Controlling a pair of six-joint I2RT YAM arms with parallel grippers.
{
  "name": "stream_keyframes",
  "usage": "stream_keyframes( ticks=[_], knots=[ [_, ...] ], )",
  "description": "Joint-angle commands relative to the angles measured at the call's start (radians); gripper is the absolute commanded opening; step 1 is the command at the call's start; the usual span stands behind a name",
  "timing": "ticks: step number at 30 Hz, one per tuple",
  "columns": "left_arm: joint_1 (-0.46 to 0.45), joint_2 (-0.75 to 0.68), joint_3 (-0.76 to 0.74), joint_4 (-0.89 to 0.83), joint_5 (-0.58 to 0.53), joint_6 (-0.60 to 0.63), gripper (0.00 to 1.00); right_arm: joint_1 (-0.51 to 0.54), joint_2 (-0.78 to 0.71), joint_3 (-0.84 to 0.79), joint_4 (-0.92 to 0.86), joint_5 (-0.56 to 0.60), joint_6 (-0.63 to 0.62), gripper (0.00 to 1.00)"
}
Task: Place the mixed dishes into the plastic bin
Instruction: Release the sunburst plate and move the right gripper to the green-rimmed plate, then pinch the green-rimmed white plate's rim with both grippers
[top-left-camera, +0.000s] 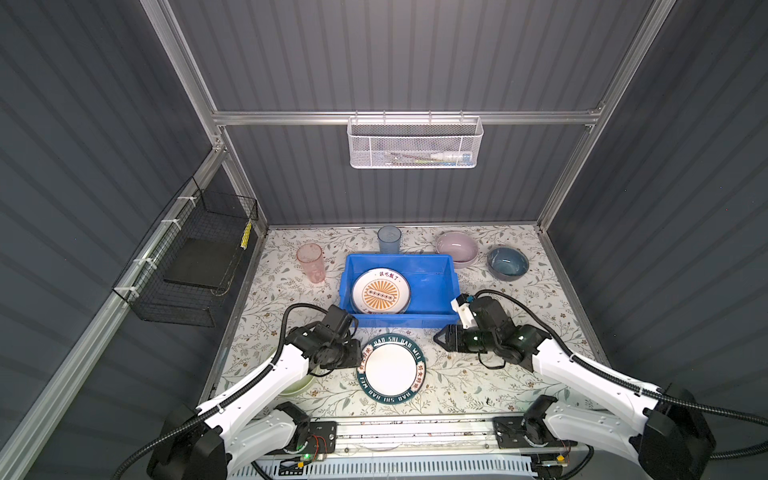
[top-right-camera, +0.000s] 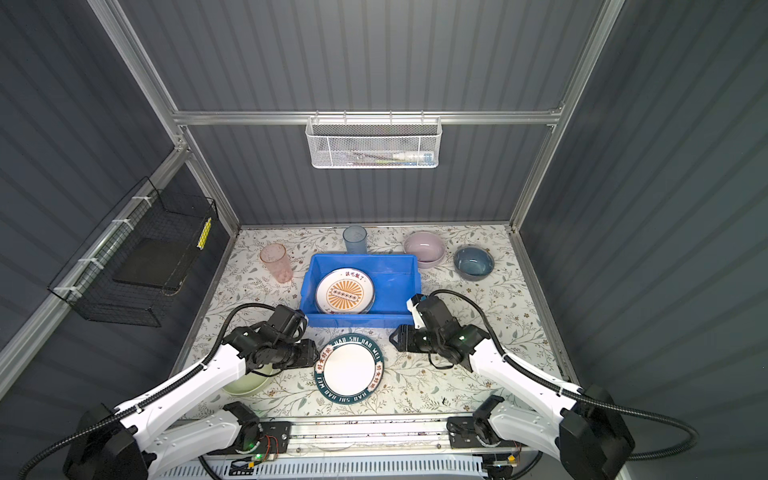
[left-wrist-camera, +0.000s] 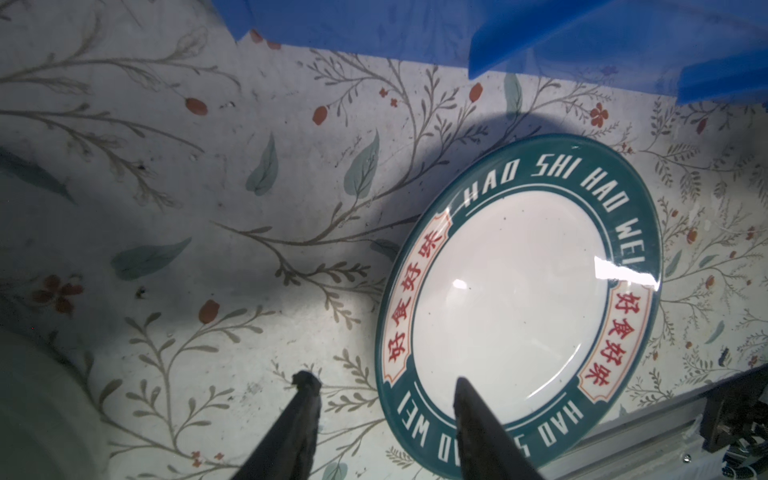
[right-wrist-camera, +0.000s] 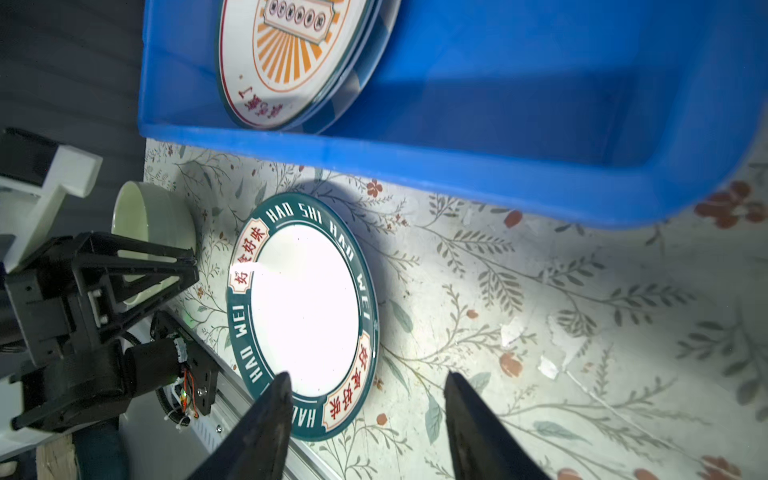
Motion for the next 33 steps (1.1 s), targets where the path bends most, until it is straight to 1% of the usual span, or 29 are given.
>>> stream_keyframes(
  ticks=[1, 5, 12, 15, 18, 20, 23, 33],
  knots=[
    [-0.005, 0.015, -0.032, 0.035, 0.016, -0.025, 0.51, 0.063, -0.004, -0.04, 0.061, 0.064, 0.061, 0.58],
    [-0.005, 0.012, -0.051, 0.06, 0.029, -0.026, 0.48, 0.121, 0.031, -0.063, 0.084, 0.098, 0.073, 0.56],
    [-0.007, 0.042, -0.101, 0.115, 0.061, -0.031, 0.41, 0.158, 0.141, -0.102, 0.213, 0.094, 0.131, 0.53],
    [-0.007, 0.051, -0.107, 0.128, 0.068, -0.031, 0.37, 0.176, 0.188, -0.098, 0.254, 0.085, 0.148, 0.51],
    [-0.007, 0.059, -0.103, 0.128, 0.072, -0.028, 0.35, 0.193, 0.229, -0.089, 0.269, 0.082, 0.156, 0.5],
    [-0.006, 0.065, -0.102, 0.127, 0.075, -0.033, 0.34, 0.201, 0.25, -0.089, 0.29, 0.079, 0.168, 0.49],
    [-0.007, 0.069, -0.107, 0.137, 0.076, -0.037, 0.28, 0.208, 0.274, -0.089, 0.324, 0.08, 0.189, 0.47],
    [-0.007, 0.089, -0.132, 0.181, 0.097, -0.047, 0.2, 0.216, 0.358, -0.082, 0.427, 0.04, 0.233, 0.43]
  ],
)
